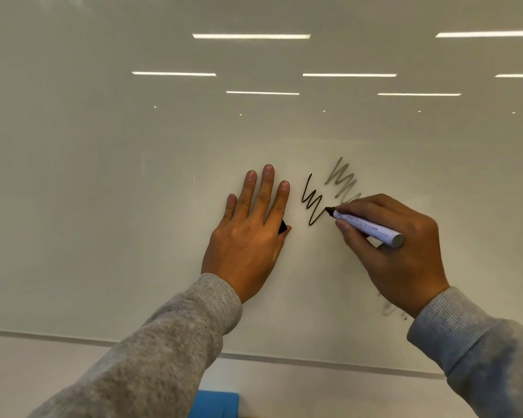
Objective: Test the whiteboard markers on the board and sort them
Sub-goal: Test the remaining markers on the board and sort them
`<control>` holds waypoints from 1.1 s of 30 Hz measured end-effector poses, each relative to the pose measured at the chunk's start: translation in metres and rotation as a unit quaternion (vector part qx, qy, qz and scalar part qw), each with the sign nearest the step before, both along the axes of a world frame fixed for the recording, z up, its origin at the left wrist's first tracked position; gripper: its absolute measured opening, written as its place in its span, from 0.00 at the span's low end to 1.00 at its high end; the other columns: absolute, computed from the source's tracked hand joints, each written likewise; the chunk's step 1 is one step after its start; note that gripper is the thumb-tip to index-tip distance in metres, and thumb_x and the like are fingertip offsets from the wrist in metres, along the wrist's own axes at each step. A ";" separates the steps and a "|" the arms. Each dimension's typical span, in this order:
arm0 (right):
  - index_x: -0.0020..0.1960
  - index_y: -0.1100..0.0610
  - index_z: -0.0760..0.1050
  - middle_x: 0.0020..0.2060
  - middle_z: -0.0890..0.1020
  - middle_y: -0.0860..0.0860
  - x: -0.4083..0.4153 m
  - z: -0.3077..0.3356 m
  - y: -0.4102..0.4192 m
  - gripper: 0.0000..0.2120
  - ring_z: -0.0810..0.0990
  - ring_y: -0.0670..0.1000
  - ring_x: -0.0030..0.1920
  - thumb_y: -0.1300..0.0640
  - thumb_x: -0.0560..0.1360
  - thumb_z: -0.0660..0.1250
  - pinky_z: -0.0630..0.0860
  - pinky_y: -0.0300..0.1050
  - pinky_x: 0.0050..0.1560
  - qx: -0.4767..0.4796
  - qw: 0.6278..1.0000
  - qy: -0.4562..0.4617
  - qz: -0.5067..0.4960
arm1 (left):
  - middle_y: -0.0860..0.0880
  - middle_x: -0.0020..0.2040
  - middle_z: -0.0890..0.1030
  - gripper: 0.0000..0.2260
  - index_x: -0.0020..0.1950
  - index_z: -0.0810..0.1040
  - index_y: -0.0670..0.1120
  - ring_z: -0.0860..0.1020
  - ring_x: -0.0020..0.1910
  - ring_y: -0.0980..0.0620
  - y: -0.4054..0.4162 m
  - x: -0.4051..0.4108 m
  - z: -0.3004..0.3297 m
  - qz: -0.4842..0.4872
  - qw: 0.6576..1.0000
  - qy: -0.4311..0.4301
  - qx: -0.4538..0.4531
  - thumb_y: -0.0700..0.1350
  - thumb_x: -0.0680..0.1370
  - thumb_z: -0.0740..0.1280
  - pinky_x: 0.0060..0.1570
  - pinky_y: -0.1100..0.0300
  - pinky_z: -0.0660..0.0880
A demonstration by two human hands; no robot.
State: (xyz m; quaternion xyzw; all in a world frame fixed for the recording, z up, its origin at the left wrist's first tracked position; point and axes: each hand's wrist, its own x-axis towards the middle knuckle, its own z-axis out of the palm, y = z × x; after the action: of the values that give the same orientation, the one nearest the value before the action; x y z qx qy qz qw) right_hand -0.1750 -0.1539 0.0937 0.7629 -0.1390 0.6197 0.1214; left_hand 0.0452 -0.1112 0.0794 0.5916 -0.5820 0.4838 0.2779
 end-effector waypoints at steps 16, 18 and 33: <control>0.58 0.58 0.83 0.49 0.84 0.52 -0.014 -0.022 -0.001 0.12 0.82 0.48 0.46 0.56 0.76 0.72 0.79 0.30 0.52 0.014 1.000 0.024 0.007 | 0.42 0.82 0.44 0.29 0.82 0.47 0.46 0.46 0.81 0.41 0.002 -0.001 -0.001 0.000 1.000 0.006 0.009 0.55 0.85 0.52 0.76 0.43 0.60; 0.58 0.58 0.83 0.49 0.84 0.51 -0.016 -0.025 -0.001 0.12 0.82 0.47 0.46 0.56 0.76 0.72 0.78 0.30 0.52 0.019 1.000 0.021 0.008 | 0.42 0.82 0.44 0.29 0.82 0.47 0.46 0.45 0.81 0.41 0.002 -0.001 -0.001 0.001 1.000 0.006 0.010 0.55 0.85 0.52 0.76 0.43 0.60; 0.59 0.53 0.81 0.49 0.80 0.44 -0.030 -0.046 -0.001 0.14 0.81 0.44 0.45 0.47 0.77 0.67 0.74 0.23 0.52 0.042 0.998 0.037 0.015 | 0.43 0.82 0.43 0.30 0.82 0.47 0.46 0.46 0.81 0.42 0.003 -0.001 -0.004 -0.001 1.000 0.010 0.015 0.55 0.84 0.53 0.76 0.43 0.60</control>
State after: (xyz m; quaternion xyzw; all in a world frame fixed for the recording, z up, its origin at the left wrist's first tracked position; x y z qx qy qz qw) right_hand -0.2052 -0.1548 0.0476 0.7920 -0.1485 0.5861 0.0849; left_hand 0.0445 -0.1081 0.0758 0.6004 -0.5868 0.4684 0.2753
